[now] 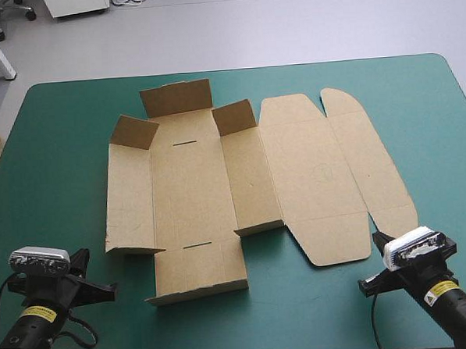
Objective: Fold the box
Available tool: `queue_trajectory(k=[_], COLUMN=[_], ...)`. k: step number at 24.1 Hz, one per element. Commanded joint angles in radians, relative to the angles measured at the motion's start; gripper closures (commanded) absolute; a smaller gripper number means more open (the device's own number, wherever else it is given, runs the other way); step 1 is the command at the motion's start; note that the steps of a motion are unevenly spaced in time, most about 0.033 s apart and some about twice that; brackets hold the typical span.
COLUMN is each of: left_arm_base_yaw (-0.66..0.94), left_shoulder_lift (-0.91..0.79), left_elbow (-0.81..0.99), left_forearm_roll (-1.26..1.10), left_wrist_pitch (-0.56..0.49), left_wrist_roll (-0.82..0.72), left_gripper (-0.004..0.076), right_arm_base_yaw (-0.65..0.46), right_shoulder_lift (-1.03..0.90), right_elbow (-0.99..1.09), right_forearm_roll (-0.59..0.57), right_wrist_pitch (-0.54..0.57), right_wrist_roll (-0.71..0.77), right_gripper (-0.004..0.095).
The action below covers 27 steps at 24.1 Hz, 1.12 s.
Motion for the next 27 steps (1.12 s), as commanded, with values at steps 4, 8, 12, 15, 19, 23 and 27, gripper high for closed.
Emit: queue_trajectory(k=[4,8,12,15,19,23,27], left_arm_base_yaw=[-0.003,-0.003,-0.003,-0.003,-0.003,-0.003,-0.003], left_shoulder_lift=[0.008,0.008,0.008,0.008,0.008,0.019,0.064], left_elbow=[-0.028,-0.028,-0.028,-0.028,-0.028,-0.057,-0.13], left_forearm_roll=[-0.01,-0.01,-0.01,-0.01,-0.064,-0.129,-0.129], left_wrist_pitch=[-0.069,-0.071,-0.071,-0.069,-0.071,-0.079,-0.057], left_wrist_roll=[-0.008,-0.008,-0.008,-0.008,-0.018,-0.067,-0.103], left_gripper=[0.0734,0.0734,0.0734,0.0734,0.0693,0.0437,0.0148], right_arm_base_yaw=[-0.001,-0.001,-0.001,-0.001,-0.001,-0.001,-0.001], right_shoulder_lift=[0.011,0.011,0.011,0.011,0.011,0.011,0.011], right_elbow=[-0.03,-0.03,-0.03,-0.03,-0.03,-0.03,-0.03], right_forearm_roll=[-0.004,-0.004,-0.004,-0.004,-0.004,-0.004,-0.004], right_wrist_pitch=[-0.075,-0.075,-0.075,-0.075,-0.073,-0.073,-0.073], right_wrist_roll=[-0.006,-0.006,-0.006,-0.006,-0.006,-0.006,-0.006], right_gripper=[0.0928,0.0928,0.0928,0.0928,0.0928,0.0928,0.0928])
